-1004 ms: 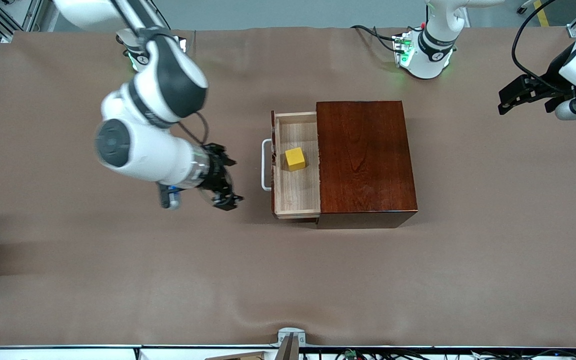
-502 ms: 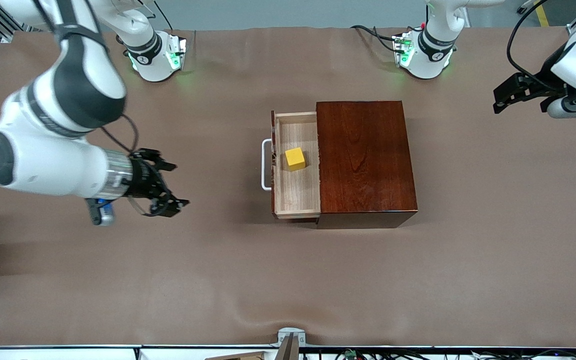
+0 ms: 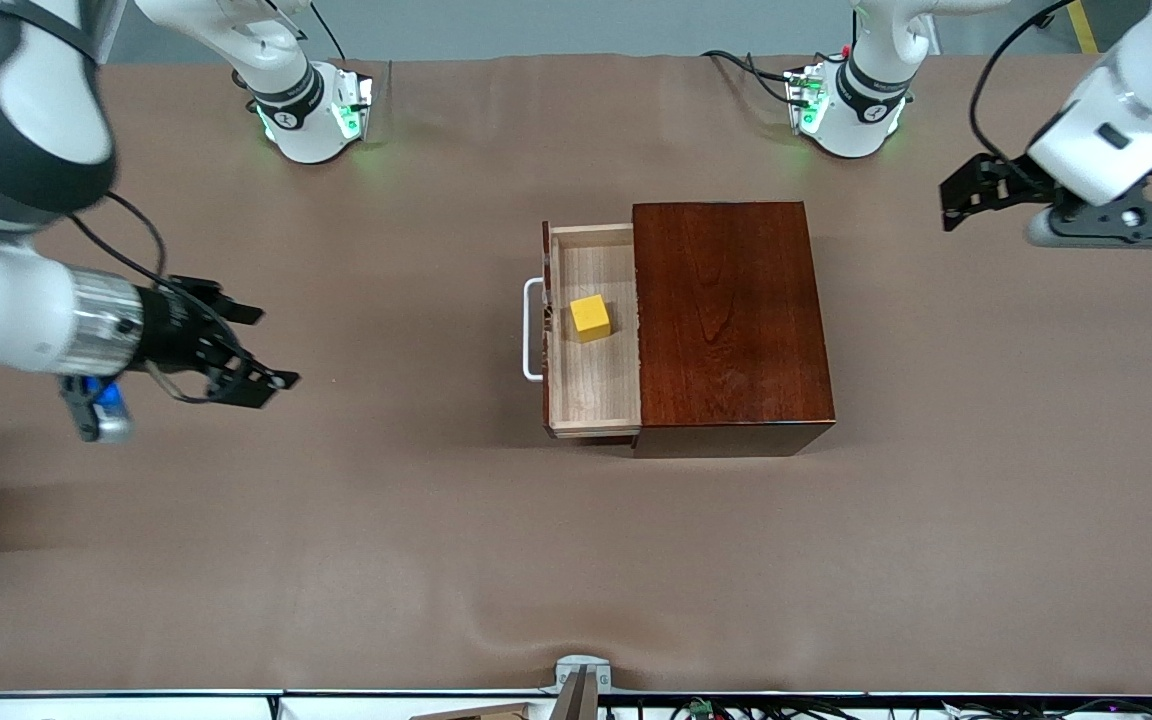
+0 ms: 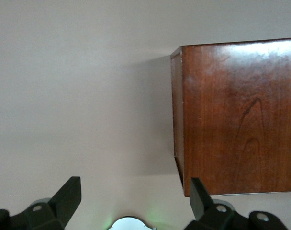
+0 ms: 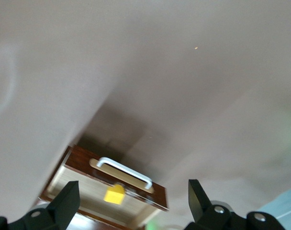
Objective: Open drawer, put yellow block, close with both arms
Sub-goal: 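Withdraw the right gripper while the left gripper reaches toward the box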
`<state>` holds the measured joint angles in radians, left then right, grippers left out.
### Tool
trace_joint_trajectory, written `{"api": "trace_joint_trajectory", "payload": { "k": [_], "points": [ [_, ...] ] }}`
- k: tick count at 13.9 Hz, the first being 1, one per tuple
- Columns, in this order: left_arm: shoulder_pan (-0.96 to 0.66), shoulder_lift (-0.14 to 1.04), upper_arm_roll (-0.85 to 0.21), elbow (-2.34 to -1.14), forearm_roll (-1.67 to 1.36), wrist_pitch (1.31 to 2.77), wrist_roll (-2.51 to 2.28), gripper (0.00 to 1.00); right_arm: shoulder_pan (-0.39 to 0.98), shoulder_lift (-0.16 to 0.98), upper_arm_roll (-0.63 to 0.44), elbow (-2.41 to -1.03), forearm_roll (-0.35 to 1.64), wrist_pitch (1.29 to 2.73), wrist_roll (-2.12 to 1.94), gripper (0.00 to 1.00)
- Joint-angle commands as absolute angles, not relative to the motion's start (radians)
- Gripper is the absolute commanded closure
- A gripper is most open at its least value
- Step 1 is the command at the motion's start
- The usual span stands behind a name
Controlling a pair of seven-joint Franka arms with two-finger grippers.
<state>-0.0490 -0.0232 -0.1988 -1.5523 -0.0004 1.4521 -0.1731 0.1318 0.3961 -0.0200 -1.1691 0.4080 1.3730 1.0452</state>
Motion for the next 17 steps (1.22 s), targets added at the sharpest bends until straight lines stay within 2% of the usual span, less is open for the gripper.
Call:
{"api": "trace_joint_trajectory", "payload": {
  "k": [1, 7, 11, 15, 17],
  "points": [
    [-0.048, -0.005, -0.254, -1.51, 0.003, 1.451, -0.238, 0.0, 0.094, 0.328, 0.014, -1.18, 0.326, 1.304, 0.849, 0.0],
    [-0.067, 0.029, -0.273, -1.476, 0.002, 1.459, -0.301, 0.0, 0.019, 0.247, 0.041, -1.195, 0.275, 1.229, 0.672, 0.0],
    [-0.092, 0.075, -0.276, -1.388, -0.02, 1.459, -0.304, 0.0, 0.008, 0.158, 0.04, -1.247, 0.132, 1.171, 0.302, 0.0],
    [-0.193, 0.161, -0.276, -1.321, -0.021, 1.462, -0.449, 0.0, -0.018, 0.075, 0.04, -1.327, 0.106, 1.219, 0.227, 0.0],
    [-0.271, 0.214, -0.272, -1.281, -0.015, 1.483, -0.558, 0.0, -0.006, 0.04, 0.055, -1.348, 0.031, 1.279, 0.128, 0.0]
  ]
}}
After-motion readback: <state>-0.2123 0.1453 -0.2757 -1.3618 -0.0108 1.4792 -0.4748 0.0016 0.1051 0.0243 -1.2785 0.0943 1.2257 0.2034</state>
